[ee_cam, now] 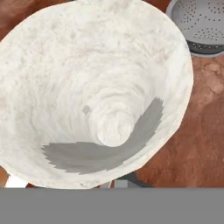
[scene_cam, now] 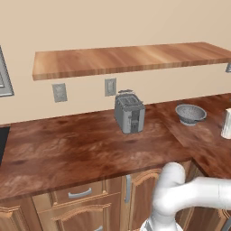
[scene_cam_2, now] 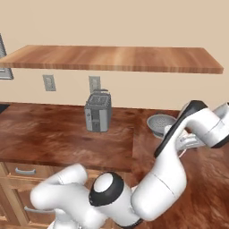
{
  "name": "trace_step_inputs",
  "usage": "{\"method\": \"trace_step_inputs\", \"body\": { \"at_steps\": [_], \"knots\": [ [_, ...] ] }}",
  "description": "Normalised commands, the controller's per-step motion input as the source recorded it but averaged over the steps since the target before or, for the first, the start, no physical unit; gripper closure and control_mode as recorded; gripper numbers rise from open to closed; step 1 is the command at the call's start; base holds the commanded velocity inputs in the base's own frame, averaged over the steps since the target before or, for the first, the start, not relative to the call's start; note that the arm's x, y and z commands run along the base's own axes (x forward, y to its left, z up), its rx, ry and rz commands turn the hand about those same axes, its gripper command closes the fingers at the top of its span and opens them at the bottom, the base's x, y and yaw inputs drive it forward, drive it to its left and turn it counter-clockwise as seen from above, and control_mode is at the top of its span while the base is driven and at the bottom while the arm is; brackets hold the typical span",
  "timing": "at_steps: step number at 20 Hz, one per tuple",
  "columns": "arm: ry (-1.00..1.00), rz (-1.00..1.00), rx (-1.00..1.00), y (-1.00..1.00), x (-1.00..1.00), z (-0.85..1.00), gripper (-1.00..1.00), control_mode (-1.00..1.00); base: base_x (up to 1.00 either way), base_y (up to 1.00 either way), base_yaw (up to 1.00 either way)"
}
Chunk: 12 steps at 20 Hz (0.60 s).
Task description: Pick the colander and jug and place them in the sink. Then turn on the water.
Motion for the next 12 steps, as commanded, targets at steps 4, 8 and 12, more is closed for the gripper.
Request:
{"method": "trace_step_inputs", "body": {
  "at_steps": [4, 8, 12],
  "knots": [
    [-0.23, -0.07, -0.12, 1.00, -0.62, 0.88, 1.00, -1.00, 0.00, 0.00, 0.00],
    [-0.15, -0.12, -0.13, 1.00, -0.58, 0.76, 1.00, -1.00, 0.00, 0.00, 0.00],
    [-0.05, -0.20, -0.17, 1.00, -0.29, 0.47, 1.00, -1.00, 0.00, 0.00, 0.00]
  ]
}}
